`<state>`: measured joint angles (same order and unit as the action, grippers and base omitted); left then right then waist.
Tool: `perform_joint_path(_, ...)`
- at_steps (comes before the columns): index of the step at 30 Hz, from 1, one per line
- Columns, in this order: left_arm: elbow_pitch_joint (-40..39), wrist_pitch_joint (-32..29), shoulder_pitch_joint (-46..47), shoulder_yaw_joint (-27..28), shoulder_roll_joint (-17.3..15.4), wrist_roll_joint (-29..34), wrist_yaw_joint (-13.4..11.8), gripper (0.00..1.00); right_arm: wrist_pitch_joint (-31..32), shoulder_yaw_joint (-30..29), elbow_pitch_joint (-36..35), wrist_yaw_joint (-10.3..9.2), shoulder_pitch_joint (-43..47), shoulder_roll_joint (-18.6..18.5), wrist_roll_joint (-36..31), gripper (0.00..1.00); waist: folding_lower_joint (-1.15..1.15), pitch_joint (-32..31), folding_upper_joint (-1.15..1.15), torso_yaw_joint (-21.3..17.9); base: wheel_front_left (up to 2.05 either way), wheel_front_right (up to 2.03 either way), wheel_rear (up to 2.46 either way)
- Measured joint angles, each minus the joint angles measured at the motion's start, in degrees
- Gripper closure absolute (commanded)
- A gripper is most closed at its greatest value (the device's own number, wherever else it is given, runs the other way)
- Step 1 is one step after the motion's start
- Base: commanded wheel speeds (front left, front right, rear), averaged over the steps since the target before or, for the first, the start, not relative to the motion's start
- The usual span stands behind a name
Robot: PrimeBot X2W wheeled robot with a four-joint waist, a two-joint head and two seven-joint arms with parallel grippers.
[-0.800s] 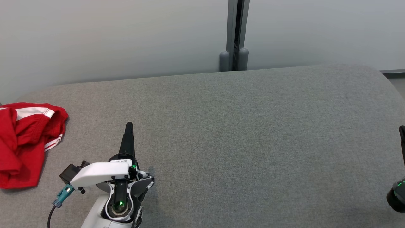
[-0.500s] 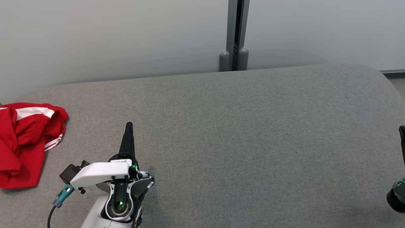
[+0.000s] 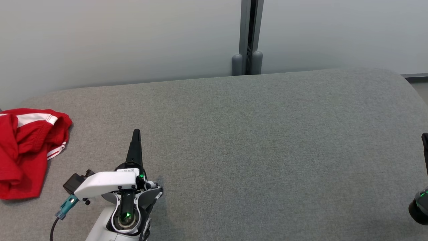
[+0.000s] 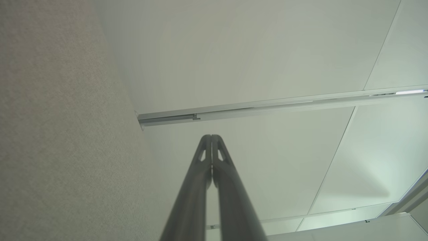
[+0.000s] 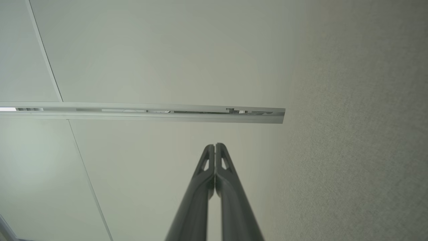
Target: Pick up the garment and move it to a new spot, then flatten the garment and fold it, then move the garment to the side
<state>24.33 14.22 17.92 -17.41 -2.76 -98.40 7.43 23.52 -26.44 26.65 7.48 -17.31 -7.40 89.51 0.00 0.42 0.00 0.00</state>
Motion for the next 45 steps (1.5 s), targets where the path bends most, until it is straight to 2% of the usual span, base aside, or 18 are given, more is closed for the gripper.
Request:
perform_joint_path(5, 0.0, 0.0, 0.0, 0.0, 0.0, 0.0, 0.0, 1.0, 0.0, 0.0, 0.0, 0.0, 0.0, 0.0, 0.0, 1.0, 0.0, 0.0, 0.0, 0.0, 0.0, 0.0, 0.0)
perform_joint_path(6, 0.13, -0.01, -0.12, -0.02, 0.01, 0.0, 0.0, 0.0, -0.01, 0.01, 0.13, 0.0, 0.1, 0.07, 0.01, 0.0, 0.0, 0.0, 0.0, 0.0, 0.0, 0.0, 0.0)
perform_joint_path(11, 1.35, -0.05, -2.53, -0.11, 0.07, 0.0, -0.03, 0.0, -0.64, 0.48, 1.05, -0.05, 2.3, 1.76, -0.03, 0.0, 0.0, 0.01, 0.0, 0.0, 0.0, 0.0, 0.0)
perform_joint_path(22, -0.89, 0.0, -2.39, 2.77, 0.05, 4.46, -0.02, 0.0, -6.44, 4.85, -2.15, -0.05, 2.39, 1.07, -5.71, 0.0, 0.0, 0.01, 0.0, -0.05, 0.0, 0.0, 0.0)
perform_joint_path(45, -7.66, 0.19, -2.53, 6.94, -0.38, 35.91, -0.38, 0.0, -16.08, 12.56, -12.49, -0.05, 3.36, -0.7, -36.01, 0.0, 0.0, -0.09, 0.0, -0.18, 0.0, 0.0, 0.0)
